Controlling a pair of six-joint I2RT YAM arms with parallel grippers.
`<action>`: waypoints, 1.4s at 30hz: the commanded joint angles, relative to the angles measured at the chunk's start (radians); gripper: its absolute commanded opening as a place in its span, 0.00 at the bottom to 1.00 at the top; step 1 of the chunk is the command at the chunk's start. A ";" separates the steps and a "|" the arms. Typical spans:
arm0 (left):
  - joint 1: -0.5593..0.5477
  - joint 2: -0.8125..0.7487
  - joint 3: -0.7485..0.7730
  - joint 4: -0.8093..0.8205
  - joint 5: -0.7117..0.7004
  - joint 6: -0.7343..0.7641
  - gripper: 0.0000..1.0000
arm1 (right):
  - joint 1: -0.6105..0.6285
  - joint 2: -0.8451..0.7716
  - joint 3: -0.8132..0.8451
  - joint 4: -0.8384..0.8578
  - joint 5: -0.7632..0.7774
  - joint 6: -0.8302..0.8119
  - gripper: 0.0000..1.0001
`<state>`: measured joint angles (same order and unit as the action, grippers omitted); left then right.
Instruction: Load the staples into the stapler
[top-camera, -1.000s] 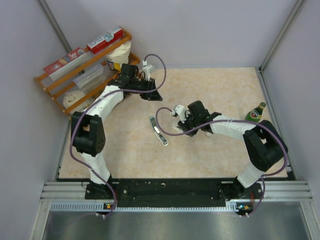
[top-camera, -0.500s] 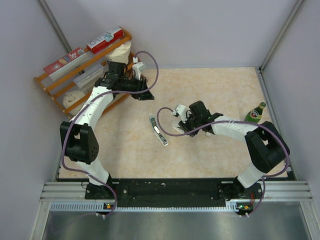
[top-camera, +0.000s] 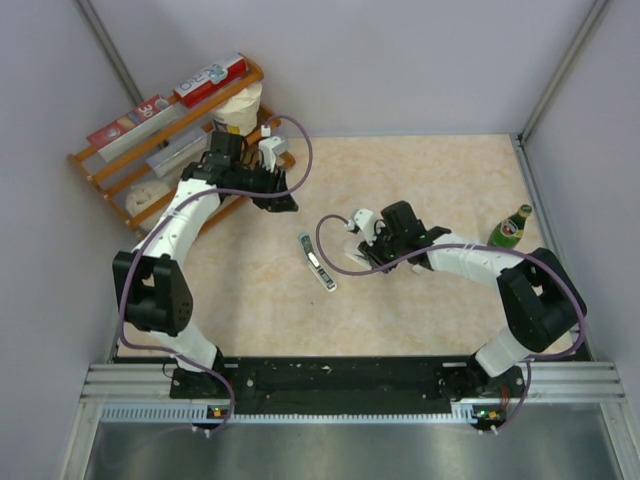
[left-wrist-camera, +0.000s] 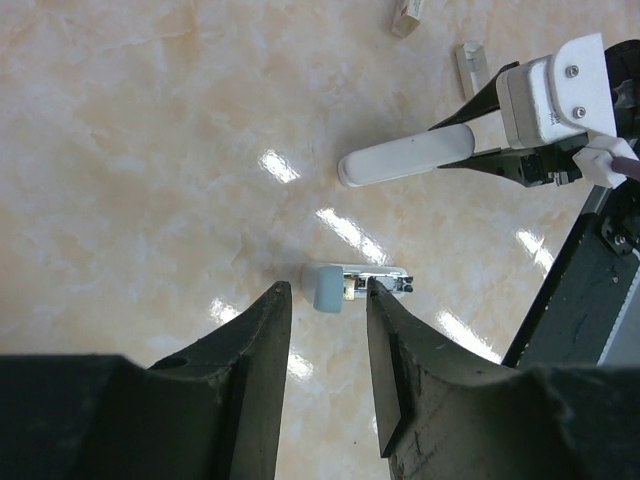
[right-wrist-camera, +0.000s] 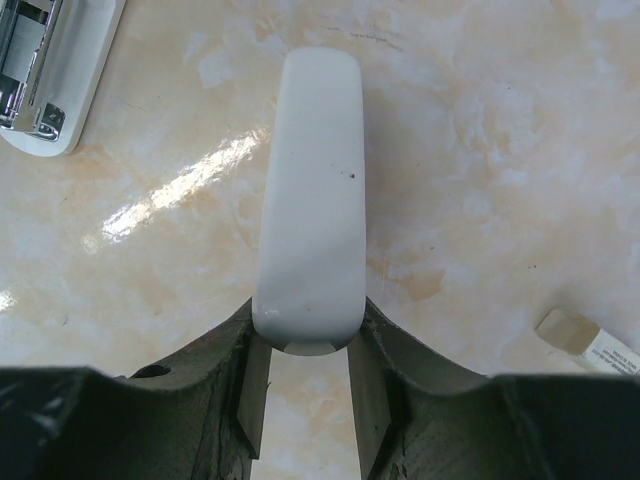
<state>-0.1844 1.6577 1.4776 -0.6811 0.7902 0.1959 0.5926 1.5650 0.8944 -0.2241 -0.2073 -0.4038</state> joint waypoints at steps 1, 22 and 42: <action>0.000 -0.070 -0.005 -0.023 -0.009 0.048 0.41 | -0.005 -0.043 -0.006 0.026 -0.009 -0.020 0.35; 0.000 -0.111 -0.063 -0.011 0.012 0.036 0.41 | -0.002 -0.068 -0.018 0.031 -0.014 -0.049 0.43; 0.000 -0.170 -0.155 0.060 -0.002 0.014 0.42 | -0.004 -0.057 -0.025 0.040 -0.032 -0.043 0.46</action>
<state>-0.1844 1.5379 1.3399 -0.6708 0.7795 0.2111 0.5926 1.4654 0.8616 -0.2188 -0.2546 -0.4500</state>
